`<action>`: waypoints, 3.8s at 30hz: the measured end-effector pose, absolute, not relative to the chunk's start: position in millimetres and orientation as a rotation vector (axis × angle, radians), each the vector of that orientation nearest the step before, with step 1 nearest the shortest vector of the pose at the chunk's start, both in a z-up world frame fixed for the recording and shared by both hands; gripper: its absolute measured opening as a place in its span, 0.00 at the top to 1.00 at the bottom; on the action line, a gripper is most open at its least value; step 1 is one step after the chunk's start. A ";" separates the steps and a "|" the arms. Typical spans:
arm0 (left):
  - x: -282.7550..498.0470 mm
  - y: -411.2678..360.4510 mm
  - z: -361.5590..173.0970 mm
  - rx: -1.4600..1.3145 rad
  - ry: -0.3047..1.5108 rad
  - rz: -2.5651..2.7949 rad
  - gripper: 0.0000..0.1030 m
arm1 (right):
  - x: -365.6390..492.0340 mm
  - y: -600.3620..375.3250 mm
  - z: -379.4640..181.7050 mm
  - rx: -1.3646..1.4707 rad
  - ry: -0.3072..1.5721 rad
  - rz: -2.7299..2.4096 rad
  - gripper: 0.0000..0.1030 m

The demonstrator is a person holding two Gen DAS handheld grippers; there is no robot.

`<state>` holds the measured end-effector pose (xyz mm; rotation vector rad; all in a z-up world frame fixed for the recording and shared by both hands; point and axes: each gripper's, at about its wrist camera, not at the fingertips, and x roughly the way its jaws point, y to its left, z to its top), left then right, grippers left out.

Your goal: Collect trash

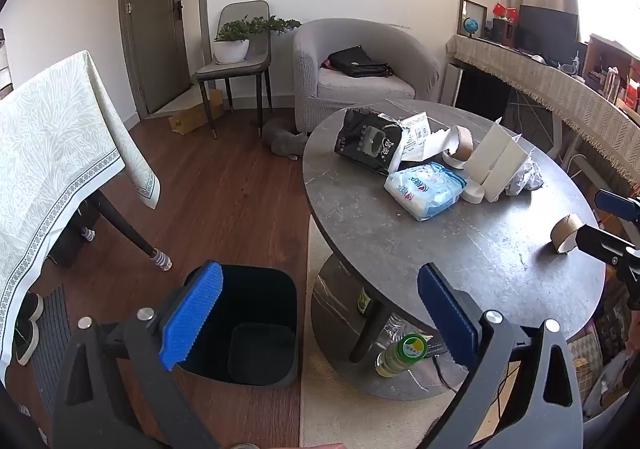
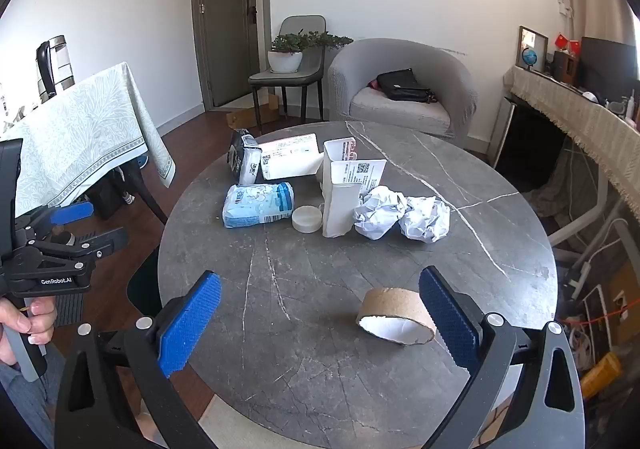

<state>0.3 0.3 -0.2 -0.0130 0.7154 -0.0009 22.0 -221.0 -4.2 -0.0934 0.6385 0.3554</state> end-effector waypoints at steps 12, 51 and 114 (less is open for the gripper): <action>1.2 -0.5 0.2 -0.010 0.712 -0.001 0.03 | 22.7 -221.0 -4.5 -0.100 0.642 0.353 0.03; 0.3 2.7 4.7 -0.025 0.711 -0.004 0.03 | 23.6 -225.4 -11.0 -0.101 0.647 0.349 0.03; 25.1 -44.1 -0.3 0.017 0.739 -0.153 0.05 | 57.8 -274.5 -56.9 0.109 0.789 0.217 0.27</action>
